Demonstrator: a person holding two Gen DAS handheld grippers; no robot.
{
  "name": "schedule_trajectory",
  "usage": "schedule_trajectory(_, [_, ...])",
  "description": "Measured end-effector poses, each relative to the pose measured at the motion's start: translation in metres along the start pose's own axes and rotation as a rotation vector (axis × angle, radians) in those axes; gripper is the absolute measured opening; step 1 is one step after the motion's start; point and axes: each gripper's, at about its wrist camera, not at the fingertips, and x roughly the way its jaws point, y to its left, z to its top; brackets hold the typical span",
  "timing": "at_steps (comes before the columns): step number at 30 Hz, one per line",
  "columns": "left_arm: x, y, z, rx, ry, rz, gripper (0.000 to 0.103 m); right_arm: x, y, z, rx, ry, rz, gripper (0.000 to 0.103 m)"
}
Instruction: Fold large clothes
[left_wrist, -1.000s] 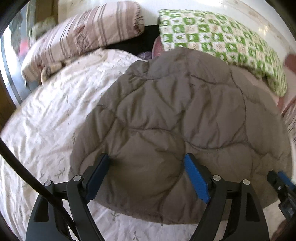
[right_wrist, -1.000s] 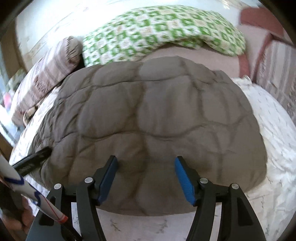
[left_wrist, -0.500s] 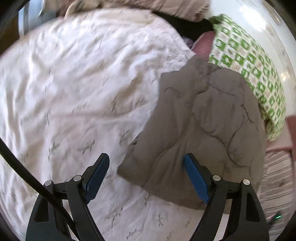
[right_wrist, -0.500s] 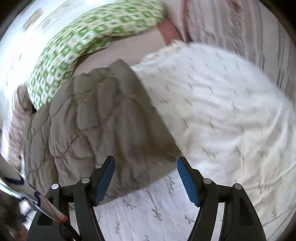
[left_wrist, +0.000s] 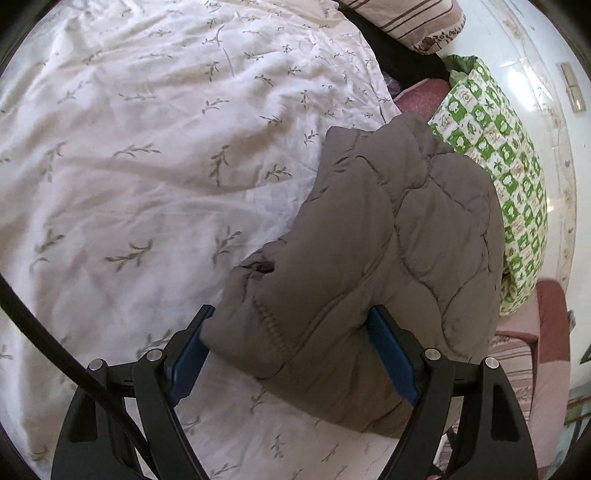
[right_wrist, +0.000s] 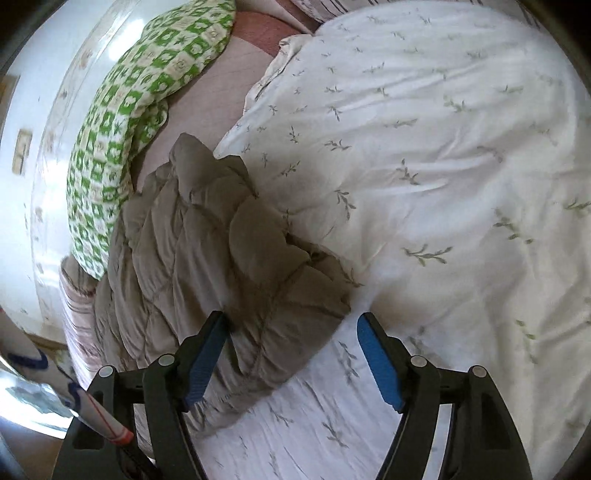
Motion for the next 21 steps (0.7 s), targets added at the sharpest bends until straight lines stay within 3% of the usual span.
schedule_trajectory(3, [0.005,0.000,0.003,-0.016,-0.006,-0.010,0.084,0.011,-0.002,0.004,0.033,0.011,0.060,0.074])
schedule_trajectory(4, [0.007,0.000,0.005,-0.013,-0.008,-0.009,0.084,0.014,-0.001,0.005,0.037,0.012,0.068,0.060])
schedule_trajectory(5, [0.007,-0.003,0.006,0.002,-0.014,-0.006,0.081,0.014,0.002,0.006,0.029,0.000,0.059,0.056])
schedule_trajectory(7, [0.006,-0.011,0.006,0.066,-0.037,0.017,0.068,0.012,0.013,0.006,-0.015,-0.014,0.038,0.038])
schedule_trajectory(9, [0.001,-0.025,0.003,0.147,-0.072,0.052,0.050,0.004,0.032,0.001,-0.113,-0.058,-0.010,0.031])
schedule_trajectory(12, [-0.010,-0.042,-0.003,0.218,-0.134,0.091,0.037,-0.010,0.060,-0.009,-0.244,-0.137,-0.059,0.026])
schedule_trajectory(16, [-0.029,-0.057,-0.012,0.279,-0.208,0.118,0.035,-0.031,0.085,-0.018,-0.335,-0.189,-0.048,0.024])
schedule_trajectory(21, [-0.068,-0.060,-0.032,0.309,-0.253,0.120,0.035,-0.073,0.092,-0.029,-0.352,-0.190,0.006,0.024])
